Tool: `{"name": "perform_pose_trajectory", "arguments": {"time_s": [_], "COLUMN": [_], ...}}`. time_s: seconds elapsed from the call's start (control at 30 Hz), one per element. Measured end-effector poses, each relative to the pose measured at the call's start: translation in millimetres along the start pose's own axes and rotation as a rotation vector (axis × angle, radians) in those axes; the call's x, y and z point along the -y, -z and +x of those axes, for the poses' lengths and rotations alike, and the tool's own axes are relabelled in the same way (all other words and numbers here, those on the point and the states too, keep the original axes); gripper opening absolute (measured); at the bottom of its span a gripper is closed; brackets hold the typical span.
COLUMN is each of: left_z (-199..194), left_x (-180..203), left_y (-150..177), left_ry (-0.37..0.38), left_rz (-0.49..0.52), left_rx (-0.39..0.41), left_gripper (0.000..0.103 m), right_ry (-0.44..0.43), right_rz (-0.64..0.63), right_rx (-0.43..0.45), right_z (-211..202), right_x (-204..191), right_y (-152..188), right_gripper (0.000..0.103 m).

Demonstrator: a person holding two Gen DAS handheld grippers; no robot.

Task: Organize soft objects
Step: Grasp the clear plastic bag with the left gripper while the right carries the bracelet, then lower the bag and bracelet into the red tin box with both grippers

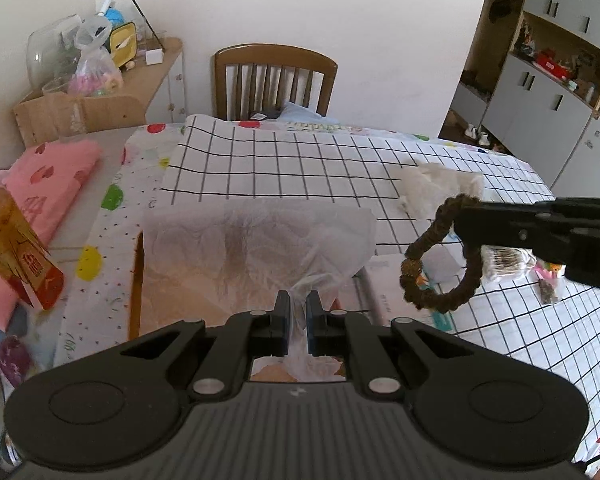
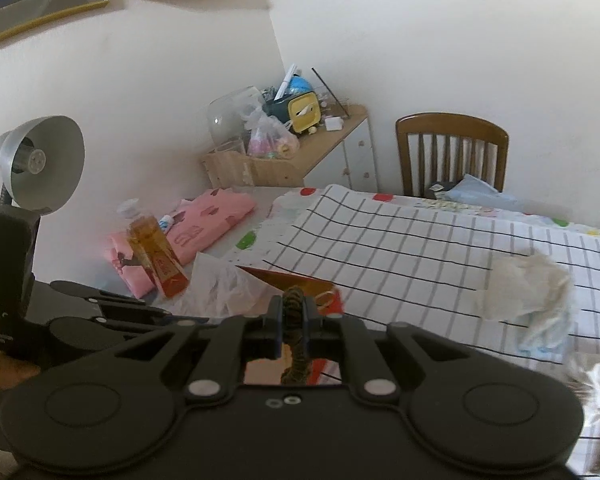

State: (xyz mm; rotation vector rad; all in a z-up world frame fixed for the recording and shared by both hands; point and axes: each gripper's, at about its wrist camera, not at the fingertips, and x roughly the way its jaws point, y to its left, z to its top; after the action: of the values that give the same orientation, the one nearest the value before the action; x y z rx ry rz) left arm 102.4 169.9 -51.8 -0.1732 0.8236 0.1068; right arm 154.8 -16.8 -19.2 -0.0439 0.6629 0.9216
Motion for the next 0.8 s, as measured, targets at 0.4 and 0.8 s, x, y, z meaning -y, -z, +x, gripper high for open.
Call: {"name": "perform_pose_trajectory", "arguments": {"time_s": [0.4,0.8], "left_z": [27,81], "left_x": [-40,-49], "left_y": [-26,-12], "left_ry": [0.072,0.169], "left_rz": [-0.011,-0.025], "left_rx": [-0.008,-0.111], "left_gripper": [0.008,0.008], "right_ry": [0.018,0.068], "right_rz": [0.002,0.018], "right_rx": [-0.053,-0.174], "right_z": [56,109], "right_x": [-29,-34], "right_y": [5,38], "right_gripper": [0.008,0.008]}}
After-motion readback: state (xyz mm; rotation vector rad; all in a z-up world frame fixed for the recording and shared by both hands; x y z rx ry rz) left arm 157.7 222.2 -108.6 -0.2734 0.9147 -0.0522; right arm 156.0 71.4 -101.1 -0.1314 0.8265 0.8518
